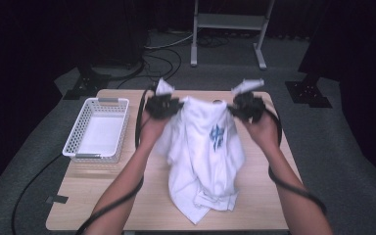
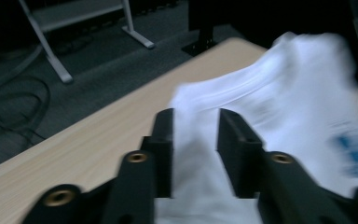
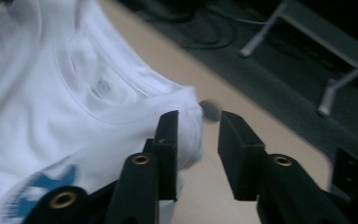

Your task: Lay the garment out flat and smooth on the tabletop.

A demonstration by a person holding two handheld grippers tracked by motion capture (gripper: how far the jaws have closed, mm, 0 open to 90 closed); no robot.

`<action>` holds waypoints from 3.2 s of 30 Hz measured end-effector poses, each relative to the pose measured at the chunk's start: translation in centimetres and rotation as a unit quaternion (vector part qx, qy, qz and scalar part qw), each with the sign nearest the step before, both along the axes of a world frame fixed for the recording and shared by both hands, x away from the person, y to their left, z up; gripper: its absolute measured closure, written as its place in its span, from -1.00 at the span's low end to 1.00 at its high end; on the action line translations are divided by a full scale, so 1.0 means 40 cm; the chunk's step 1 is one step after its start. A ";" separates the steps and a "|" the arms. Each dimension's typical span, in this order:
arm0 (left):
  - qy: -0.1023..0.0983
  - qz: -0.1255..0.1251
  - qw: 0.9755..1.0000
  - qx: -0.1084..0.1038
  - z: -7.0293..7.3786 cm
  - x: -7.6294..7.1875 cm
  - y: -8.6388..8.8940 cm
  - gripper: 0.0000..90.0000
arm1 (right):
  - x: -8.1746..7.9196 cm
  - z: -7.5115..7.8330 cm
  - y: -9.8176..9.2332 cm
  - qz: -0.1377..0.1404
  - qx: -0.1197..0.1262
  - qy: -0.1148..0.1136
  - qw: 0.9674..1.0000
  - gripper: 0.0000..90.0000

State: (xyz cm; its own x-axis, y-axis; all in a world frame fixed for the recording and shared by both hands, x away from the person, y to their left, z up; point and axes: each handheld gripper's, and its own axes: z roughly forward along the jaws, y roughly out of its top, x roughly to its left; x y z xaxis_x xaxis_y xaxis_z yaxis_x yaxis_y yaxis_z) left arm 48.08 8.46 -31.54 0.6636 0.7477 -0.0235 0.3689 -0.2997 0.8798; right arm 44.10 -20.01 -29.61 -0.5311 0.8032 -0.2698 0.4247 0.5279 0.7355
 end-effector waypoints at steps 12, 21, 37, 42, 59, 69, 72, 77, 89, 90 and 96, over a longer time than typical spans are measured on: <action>0.054 -0.046 0.997 0.014 -0.125 -0.058 0.030 -0.03 | -0.001 -0.111 -0.055 0.001 0.057 0.077 0.995 0.22; 0.092 -0.069 0.993 -0.007 -0.218 -0.151 0.029 -0.14 | -0.064 -0.223 -0.108 0.003 0.081 0.134 0.988 0.16; 0.142 -0.098 0.985 -0.008 -0.290 -0.258 0.017 -0.18 | -0.147 -0.318 -0.150 -0.007 0.103 0.181 0.978 0.12; 0.160 -0.112 0.981 -0.009 -0.308 -0.291 0.012 -0.19 | -0.172 -0.344 -0.158 -0.009 0.107 0.192 0.976 0.11; 0.209 -0.163 0.964 -0.007 -0.360 -0.400 0.023 -0.19 | -0.227 -0.394 -0.165 -0.009 0.115 0.207 0.972 0.08; 0.233 -0.186 0.955 -0.002 -0.382 -0.421 0.015 -0.18 | -0.252 -0.403 -0.170 -0.011 0.118 0.209 0.971 0.08; 0.242 -0.196 0.950 -0.003 -0.389 -0.425 0.016 -0.17 | -0.257 -0.403 -0.172 -0.011 0.119 0.209 0.971 0.08; 0.251 -0.203 0.946 -0.006 -0.390 -0.427 0.024 -0.17 | -0.265 -0.416 -0.174 -0.010 0.116 0.215 0.970 0.09; 0.259 -0.199 0.945 0.002 -0.384 -0.443 0.076 -0.17 | -0.292 -0.420 -0.182 -0.002 0.119 0.212 0.970 0.08; 0.260 -0.198 0.945 0.002 -0.384 -0.444 0.081 -0.17 | -0.296 -0.420 -0.183 -0.001 0.120 0.212 0.970 0.08; 0.263 -0.195 0.945 0.009 -0.380 -0.454 0.103 -0.17 | -0.319 -0.422 -0.186 0.007 0.126 0.212 0.969 0.06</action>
